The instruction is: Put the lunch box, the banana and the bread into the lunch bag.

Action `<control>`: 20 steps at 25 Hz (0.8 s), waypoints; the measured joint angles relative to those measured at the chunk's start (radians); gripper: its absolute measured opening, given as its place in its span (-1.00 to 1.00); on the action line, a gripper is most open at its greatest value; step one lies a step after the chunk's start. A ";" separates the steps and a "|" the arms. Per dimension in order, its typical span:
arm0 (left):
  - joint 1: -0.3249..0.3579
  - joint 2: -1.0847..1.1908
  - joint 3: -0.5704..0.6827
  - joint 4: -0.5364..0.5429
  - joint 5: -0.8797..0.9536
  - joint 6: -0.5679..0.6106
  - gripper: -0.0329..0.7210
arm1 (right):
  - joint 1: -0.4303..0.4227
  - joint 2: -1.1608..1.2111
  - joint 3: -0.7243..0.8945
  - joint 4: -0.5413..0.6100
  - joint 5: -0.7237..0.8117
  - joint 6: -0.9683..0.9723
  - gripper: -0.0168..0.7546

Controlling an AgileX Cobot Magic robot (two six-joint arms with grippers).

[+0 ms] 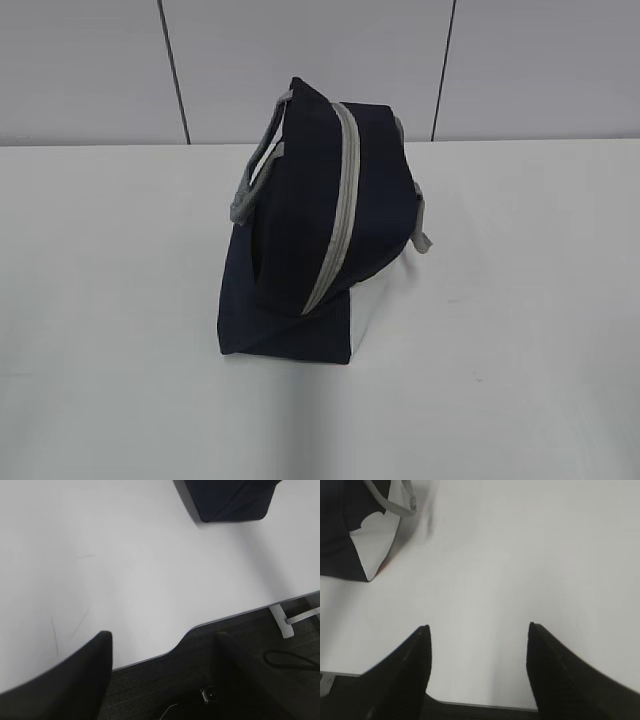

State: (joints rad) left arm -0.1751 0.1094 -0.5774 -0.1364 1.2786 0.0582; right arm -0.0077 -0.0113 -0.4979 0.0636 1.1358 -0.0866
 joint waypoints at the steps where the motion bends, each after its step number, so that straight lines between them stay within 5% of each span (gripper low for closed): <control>1: 0.000 0.000 0.000 0.001 0.000 0.000 0.24 | -0.007 -0.004 0.000 0.000 0.004 0.000 0.20; 20: -0.001 -0.001 0.000 -0.001 0.000 0.000 0.24 | -0.014 -0.008 0.000 -0.001 0.006 0.000 0.20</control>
State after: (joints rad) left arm -0.1759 0.1081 -0.5774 -0.1378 1.2789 0.0582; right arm -0.0215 -0.0192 -0.4979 0.0627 1.1417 -0.0866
